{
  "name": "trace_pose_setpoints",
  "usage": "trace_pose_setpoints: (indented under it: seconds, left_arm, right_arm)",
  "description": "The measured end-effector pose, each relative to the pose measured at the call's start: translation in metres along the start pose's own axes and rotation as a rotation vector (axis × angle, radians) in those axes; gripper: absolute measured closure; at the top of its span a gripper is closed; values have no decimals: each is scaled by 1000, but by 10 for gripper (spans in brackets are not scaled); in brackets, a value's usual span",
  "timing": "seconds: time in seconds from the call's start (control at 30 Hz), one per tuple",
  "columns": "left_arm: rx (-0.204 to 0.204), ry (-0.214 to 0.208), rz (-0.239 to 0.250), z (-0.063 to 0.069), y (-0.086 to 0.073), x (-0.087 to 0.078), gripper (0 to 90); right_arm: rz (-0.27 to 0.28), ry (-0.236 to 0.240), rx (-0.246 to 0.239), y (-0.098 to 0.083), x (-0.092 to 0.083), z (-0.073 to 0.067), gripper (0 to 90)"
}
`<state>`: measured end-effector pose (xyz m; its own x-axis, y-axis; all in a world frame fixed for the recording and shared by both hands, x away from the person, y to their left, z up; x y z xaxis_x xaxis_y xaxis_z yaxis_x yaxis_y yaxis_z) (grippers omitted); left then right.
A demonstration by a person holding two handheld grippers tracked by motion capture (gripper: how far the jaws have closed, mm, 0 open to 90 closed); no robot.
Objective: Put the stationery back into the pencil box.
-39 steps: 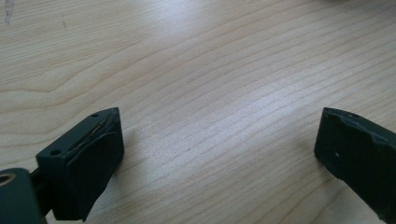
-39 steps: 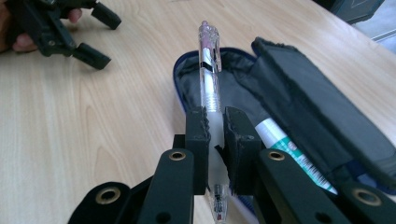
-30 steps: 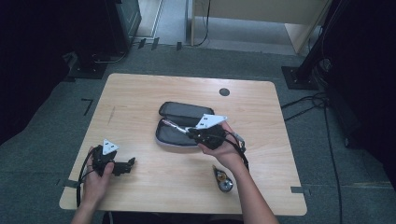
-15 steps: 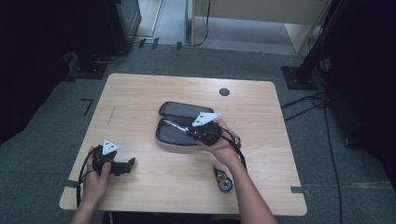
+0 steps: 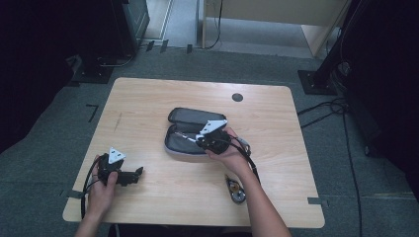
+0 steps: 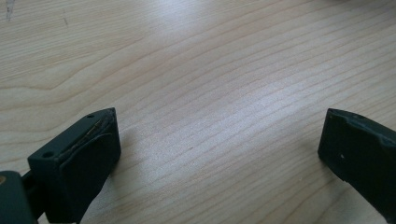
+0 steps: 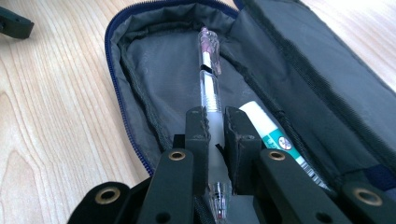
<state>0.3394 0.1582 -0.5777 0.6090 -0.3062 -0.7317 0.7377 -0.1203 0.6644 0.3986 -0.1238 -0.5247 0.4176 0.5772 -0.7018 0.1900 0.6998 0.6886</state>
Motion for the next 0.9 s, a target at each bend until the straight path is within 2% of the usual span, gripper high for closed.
trace_pose_setpoints:
  seconds: [0.3, 0.47, 0.73, 0.9]
  left_arm:
    - [0, -3, 0, 0, 0, 0, 0]
    - [0, -3, 0, 1, 0, 0, 0]
    - [1, -4, -1, 0, 0, 0, 0]
    - [2, -4, -1, 0, 0, 0, 0]
  right_arm:
    - [-29, -12, 3, -6, 3, 2, 795]
    - [-15, -76, 22, -7, -1, 9, 748]
    - [38, -108, 57, -5, -22, 8, 709]
    - [70, -154, 83, -7, -41, 4, 652]
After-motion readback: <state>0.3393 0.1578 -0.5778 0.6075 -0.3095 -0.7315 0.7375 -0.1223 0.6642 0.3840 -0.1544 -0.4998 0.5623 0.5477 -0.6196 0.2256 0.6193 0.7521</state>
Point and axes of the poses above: each handheld gripper's, and its own axes: x roughly forward along the jaws, y roughly out of its top, z roughly to its right, the point moved 8 cm from there along x, roughly forward along the jaws, and after that the axes turned 14 degrees about -x, right-handed, at the moved point
